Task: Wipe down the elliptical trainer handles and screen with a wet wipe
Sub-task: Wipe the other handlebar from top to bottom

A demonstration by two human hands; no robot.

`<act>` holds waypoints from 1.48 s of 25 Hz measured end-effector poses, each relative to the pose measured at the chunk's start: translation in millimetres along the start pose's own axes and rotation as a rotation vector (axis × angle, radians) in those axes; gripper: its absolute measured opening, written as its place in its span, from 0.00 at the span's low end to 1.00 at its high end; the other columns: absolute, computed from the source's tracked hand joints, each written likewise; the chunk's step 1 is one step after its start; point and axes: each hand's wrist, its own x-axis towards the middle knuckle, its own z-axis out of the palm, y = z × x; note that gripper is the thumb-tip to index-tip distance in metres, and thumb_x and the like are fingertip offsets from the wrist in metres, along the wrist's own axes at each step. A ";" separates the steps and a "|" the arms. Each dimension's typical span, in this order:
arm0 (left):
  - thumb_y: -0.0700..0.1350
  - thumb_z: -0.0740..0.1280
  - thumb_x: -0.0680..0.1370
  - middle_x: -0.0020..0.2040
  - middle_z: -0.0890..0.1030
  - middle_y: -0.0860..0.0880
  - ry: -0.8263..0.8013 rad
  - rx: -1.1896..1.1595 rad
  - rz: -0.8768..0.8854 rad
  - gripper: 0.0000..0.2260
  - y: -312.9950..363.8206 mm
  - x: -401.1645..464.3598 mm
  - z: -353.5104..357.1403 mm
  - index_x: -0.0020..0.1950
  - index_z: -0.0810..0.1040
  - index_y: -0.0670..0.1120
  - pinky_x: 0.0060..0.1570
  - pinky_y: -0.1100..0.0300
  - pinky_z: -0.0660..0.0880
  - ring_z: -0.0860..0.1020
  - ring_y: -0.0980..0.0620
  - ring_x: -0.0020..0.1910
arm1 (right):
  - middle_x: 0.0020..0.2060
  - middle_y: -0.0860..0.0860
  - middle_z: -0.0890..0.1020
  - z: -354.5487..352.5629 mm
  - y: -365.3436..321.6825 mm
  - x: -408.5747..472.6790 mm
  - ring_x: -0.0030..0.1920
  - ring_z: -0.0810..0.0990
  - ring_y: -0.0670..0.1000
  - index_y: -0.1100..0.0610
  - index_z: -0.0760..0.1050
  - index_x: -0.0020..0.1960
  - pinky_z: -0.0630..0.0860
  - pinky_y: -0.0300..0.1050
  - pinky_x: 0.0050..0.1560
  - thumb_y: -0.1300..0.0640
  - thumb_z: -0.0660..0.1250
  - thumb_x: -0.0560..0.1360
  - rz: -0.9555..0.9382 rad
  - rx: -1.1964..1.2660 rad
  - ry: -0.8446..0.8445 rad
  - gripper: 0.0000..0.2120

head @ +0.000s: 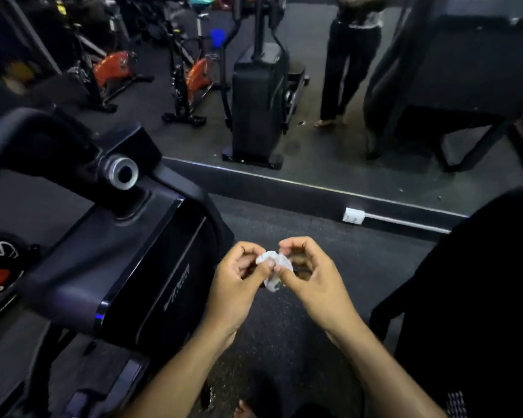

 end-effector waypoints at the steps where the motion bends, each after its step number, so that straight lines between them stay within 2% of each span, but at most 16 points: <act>1: 0.38 0.71 0.81 0.49 0.87 0.45 0.046 0.000 -0.007 0.05 -0.5 5.8 -5.7 0.54 0.80 0.47 0.51 0.51 0.81 0.86 0.44 0.51 | 0.53 0.44 0.83 6.7 -1.7 11.8 0.55 0.83 0.46 0.44 0.77 0.57 0.81 0.46 0.56 0.57 0.74 0.76 -0.012 -0.014 -0.056 0.13; 2: 0.38 0.70 0.82 0.50 0.87 0.44 0.101 0.002 -0.009 0.06 -0.1 9.2 -11.2 0.54 0.82 0.49 0.52 0.49 0.81 0.86 0.44 0.51 | 0.53 0.44 0.83 13.8 -4.3 22.1 0.54 0.83 0.47 0.44 0.78 0.57 0.81 0.45 0.55 0.57 0.74 0.76 -0.023 -0.023 -0.114 0.13; 4: 0.38 0.70 0.81 0.47 0.87 0.45 0.235 0.025 0.004 0.08 2.0 13.7 -24.2 0.49 0.84 0.51 0.51 0.54 0.80 0.85 0.47 0.49 | 0.49 0.46 0.84 30.5 -9.2 48.7 0.50 0.84 0.47 0.47 0.79 0.54 0.81 0.45 0.53 0.59 0.74 0.76 -0.042 -0.036 -0.237 0.10; 6: 0.41 0.72 0.81 0.45 0.86 0.46 0.386 0.062 0.023 0.05 7.3 15.6 -34.9 0.47 0.84 0.51 0.50 0.56 0.78 0.83 0.51 0.46 | 0.46 0.50 0.85 44.4 -12.5 78.7 0.47 0.84 0.49 0.52 0.81 0.52 0.82 0.45 0.48 0.62 0.74 0.76 -0.003 0.063 -0.365 0.08; 9: 0.45 0.73 0.80 0.46 0.85 0.47 0.629 0.096 0.063 0.02 13.9 16.3 -46.9 0.48 0.83 0.52 0.51 0.55 0.78 0.82 0.51 0.47 | 0.46 0.56 0.85 67.7 -14.8 118.7 0.45 0.84 0.51 0.60 0.80 0.54 0.80 0.40 0.42 0.69 0.72 0.76 0.109 0.224 -0.598 0.09; 13: 0.38 0.72 0.80 0.47 0.85 0.42 0.926 0.031 0.080 0.05 32.4 6.1 -30.2 0.52 0.83 0.47 0.48 0.56 0.79 0.82 0.49 0.46 | 0.45 0.54 0.85 83.5 -22.9 155.9 0.45 0.83 0.50 0.60 0.80 0.56 0.81 0.43 0.45 0.69 0.67 0.78 0.126 0.269 -0.898 0.09; 16: 0.36 0.72 0.80 0.40 0.80 0.47 1.146 0.079 0.112 0.04 57.1 -13.0 -8.2 0.48 0.78 0.43 0.42 0.63 0.76 0.77 0.52 0.41 | 0.44 0.52 0.85 88.2 -39.6 157.4 0.47 0.83 0.50 0.58 0.80 0.56 0.80 0.45 0.49 0.68 0.69 0.77 0.123 0.350 -1.144 0.11; 17: 0.37 0.72 0.80 0.39 0.79 0.45 1.233 0.077 0.118 0.06 66.6 -21.7 -2.8 0.46 0.77 0.43 0.40 0.62 0.75 0.76 0.50 0.41 | 0.44 0.51 0.86 91.7 -46.7 150.2 0.47 0.83 0.50 0.58 0.79 0.57 0.80 0.44 0.49 0.67 0.70 0.76 0.133 0.367 -1.231 0.11; 20: 0.41 0.72 0.81 0.39 0.76 0.41 1.395 0.118 0.143 0.09 94.4 -48.1 9.1 0.43 0.75 0.44 0.42 0.52 0.72 0.73 0.46 0.41 | 0.51 0.54 0.86 107.0 -66.9 119.7 0.49 0.84 0.50 0.56 0.79 0.58 0.80 0.42 0.47 0.66 0.71 0.76 0.084 0.356 -1.435 0.12; 22: 0.38 0.71 0.81 0.39 0.76 0.42 1.478 0.171 0.184 0.09 113.8 -68.3 15.7 0.44 0.74 0.43 0.42 0.52 0.73 0.74 0.47 0.41 | 0.51 0.55 0.86 116.4 -84.6 97.5 0.49 0.83 0.51 0.57 0.80 0.56 0.79 0.43 0.48 0.68 0.70 0.77 0.042 0.408 -1.483 0.11; 24: 0.34 0.71 0.81 0.40 0.78 0.45 1.524 0.220 0.234 0.08 135.7 -90.5 20.4 0.46 0.73 0.42 0.42 0.56 0.77 0.76 0.48 0.42 | 0.47 0.54 0.86 123.8 -106.1 78.6 0.48 0.83 0.51 0.57 0.81 0.53 0.79 0.43 0.48 0.71 0.69 0.76 0.002 0.468 -1.484 0.12; 27: 0.32 0.70 0.80 0.42 0.81 0.49 1.537 0.310 0.321 0.07 164.5 -108.7 26.1 0.48 0.74 0.41 0.44 0.54 0.78 0.79 0.48 0.43 | 0.47 0.51 0.86 129.1 -134.4 59.5 0.49 0.84 0.48 0.57 0.79 0.55 0.78 0.38 0.50 0.73 0.69 0.75 -0.170 0.524 -1.557 0.14; 30: 0.36 0.72 0.80 0.44 0.82 0.47 1.604 0.401 0.397 0.03 194.9 -111.6 23.7 0.50 0.79 0.41 0.46 0.52 0.79 0.81 0.48 0.44 | 0.48 0.52 0.86 135.4 -169.0 50.5 0.49 0.85 0.47 0.59 0.79 0.56 0.79 0.37 0.49 0.71 0.73 0.74 -0.294 0.606 -1.536 0.13; 33: 0.41 0.74 0.79 0.46 0.84 0.46 1.631 0.540 0.417 0.03 229.1 -110.9 19.9 0.51 0.83 0.49 0.49 0.48 0.80 0.82 0.46 0.45 | 0.46 0.55 0.87 139.6 -202.8 51.2 0.46 0.86 0.48 0.59 0.78 0.55 0.80 0.37 0.46 0.71 0.73 0.73 -0.241 0.751 -1.492 0.14; 35: 0.41 0.74 0.80 0.45 0.85 0.49 1.675 0.717 0.402 0.05 252.8 -109.8 16.4 0.51 0.84 0.51 0.47 0.55 0.80 0.82 0.50 0.43 | 0.46 0.55 0.86 145.7 -223.4 54.1 0.47 0.86 0.50 0.59 0.78 0.54 0.80 0.38 0.47 0.72 0.73 0.72 -0.273 0.805 -1.477 0.15; 37: 0.41 0.74 0.79 0.46 0.84 0.53 1.804 0.981 0.453 0.07 288.9 -104.9 7.3 0.53 0.82 0.52 0.45 0.61 0.77 0.80 0.56 0.42 | 0.45 0.55 0.86 156.4 -254.5 64.4 0.47 0.86 0.51 0.61 0.77 0.52 0.81 0.39 0.46 0.75 0.71 0.73 -0.355 0.873 -1.465 0.13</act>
